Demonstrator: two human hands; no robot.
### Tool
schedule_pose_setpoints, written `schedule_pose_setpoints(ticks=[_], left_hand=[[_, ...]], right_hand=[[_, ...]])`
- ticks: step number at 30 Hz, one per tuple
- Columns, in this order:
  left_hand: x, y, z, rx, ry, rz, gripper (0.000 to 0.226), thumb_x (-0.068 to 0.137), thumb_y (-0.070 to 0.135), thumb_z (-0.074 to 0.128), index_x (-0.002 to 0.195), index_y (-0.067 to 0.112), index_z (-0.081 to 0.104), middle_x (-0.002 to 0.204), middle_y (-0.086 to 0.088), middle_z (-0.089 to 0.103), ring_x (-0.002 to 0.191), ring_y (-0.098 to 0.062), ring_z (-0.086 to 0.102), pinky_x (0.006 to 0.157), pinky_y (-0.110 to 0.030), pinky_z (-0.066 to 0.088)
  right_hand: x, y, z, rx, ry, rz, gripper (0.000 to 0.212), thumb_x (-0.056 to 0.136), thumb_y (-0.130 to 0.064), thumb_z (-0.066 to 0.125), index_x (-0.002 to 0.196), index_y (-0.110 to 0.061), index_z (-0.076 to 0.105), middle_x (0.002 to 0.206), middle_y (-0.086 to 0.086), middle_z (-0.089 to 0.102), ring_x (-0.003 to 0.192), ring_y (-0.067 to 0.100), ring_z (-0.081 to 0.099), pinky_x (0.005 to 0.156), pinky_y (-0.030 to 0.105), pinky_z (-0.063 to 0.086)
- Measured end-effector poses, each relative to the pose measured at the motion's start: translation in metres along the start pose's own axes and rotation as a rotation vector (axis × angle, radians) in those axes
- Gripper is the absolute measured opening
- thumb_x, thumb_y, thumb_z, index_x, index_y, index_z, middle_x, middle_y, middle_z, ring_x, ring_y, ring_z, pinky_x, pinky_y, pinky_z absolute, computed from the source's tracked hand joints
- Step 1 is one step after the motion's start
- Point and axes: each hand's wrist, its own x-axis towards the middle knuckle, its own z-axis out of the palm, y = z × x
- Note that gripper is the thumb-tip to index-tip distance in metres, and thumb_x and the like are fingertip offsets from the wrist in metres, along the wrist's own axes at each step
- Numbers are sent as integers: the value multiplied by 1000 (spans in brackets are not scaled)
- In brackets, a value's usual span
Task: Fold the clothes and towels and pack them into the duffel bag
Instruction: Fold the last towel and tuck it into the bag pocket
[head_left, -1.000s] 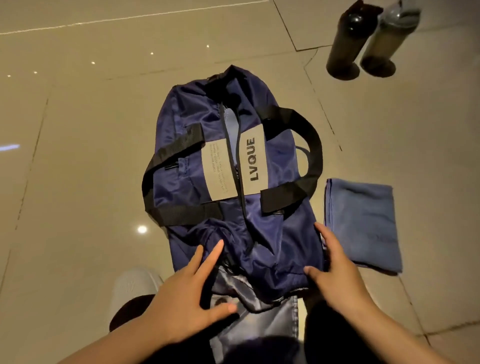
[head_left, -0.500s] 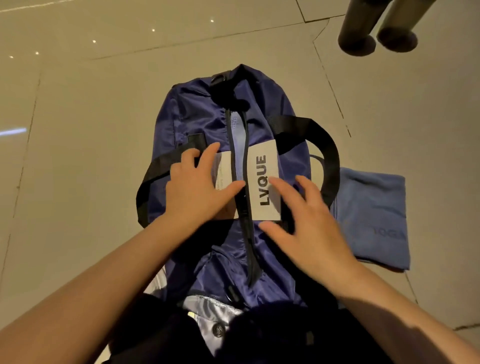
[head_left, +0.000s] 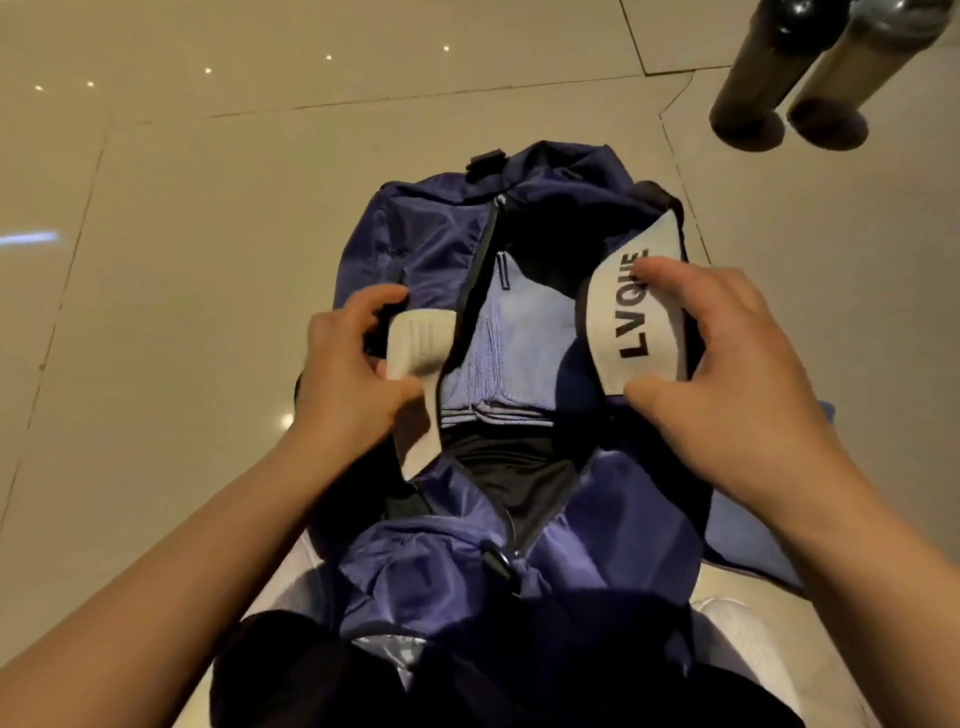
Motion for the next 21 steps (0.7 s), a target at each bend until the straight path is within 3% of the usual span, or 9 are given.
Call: schedule_pose_setpoints(ticks=[2, 4, 6, 8, 11, 14, 18, 21], left_hand=[[6, 6, -24, -148, 79, 16, 68, 57, -3, 72, 109, 37, 57, 109, 1, 50, 78, 5, 53, 62, -7, 45], [15, 11, -55, -254, 148, 6, 72, 57, -11, 73, 98, 46, 56, 108, 0, 50, 71, 5, 52, 59, -7, 44], [23, 13, -77, -221, 123, 32, 77, 63, -20, 69, 89, 52, 61, 116, -1, 49, 68, -2, 50, 62, -14, 48], [29, 12, -83, -91, 42, 104, 79, 65, -23, 63, 83, 55, 65, 116, 6, 48, 70, 1, 49, 66, -13, 47], [37, 11, -75, 253, -6, 183, 67, 72, -18, 57, 95, 44, 65, 112, 11, 39, 93, 5, 49, 80, -9, 40], [45, 4, -70, 564, -3, 146, 52, 72, -8, 66, 115, 21, 68, 131, -11, 35, 106, -34, 52, 90, -34, 44], [45, -1, -60, 728, -17, 137, 59, 64, -2, 76, 120, 12, 66, 137, -21, 33, 99, -49, 51, 84, -48, 47], [37, -5, -59, 618, -30, 68, 58, 74, -4, 67, 128, 16, 61, 142, -15, 28, 108, -40, 51, 90, -37, 43]], right_hand=[[3, 6, -3, -45, 7, -1, 73, 74, 1, 69, 140, -21, 45, 120, -12, 36, 94, -12, 30, 76, -9, 24], [6, 13, -6, -104, 18, 27, 72, 74, 2, 67, 139, -22, 47, 127, -7, 42, 105, 0, 40, 78, 2, 28], [10, 18, -8, -181, 30, 59, 71, 75, 0, 65, 139, -25, 48, 133, -2, 44, 113, 15, 45, 79, 13, 28], [17, 18, -8, -265, 20, 70, 72, 76, -2, 64, 141, -26, 46, 137, -1, 42, 115, 21, 46, 77, 16, 27], [25, 17, -4, -357, 26, 83, 73, 78, -2, 62, 144, -26, 42, 141, -1, 38, 116, 28, 48, 82, 25, 32], [31, 25, 1, -469, -1, 120, 74, 79, -2, 61, 145, -24, 37, 144, 3, 34, 110, 36, 52, 79, 37, 43], [33, 38, 14, -576, -119, 162, 74, 79, -6, 59, 144, -21, 30, 144, 9, 25, 100, 38, 52, 64, 35, 37], [29, 36, 23, -673, -107, 86, 71, 76, -13, 66, 140, -20, 38, 147, 15, 23, 112, 40, 43, 78, 45, 39]])
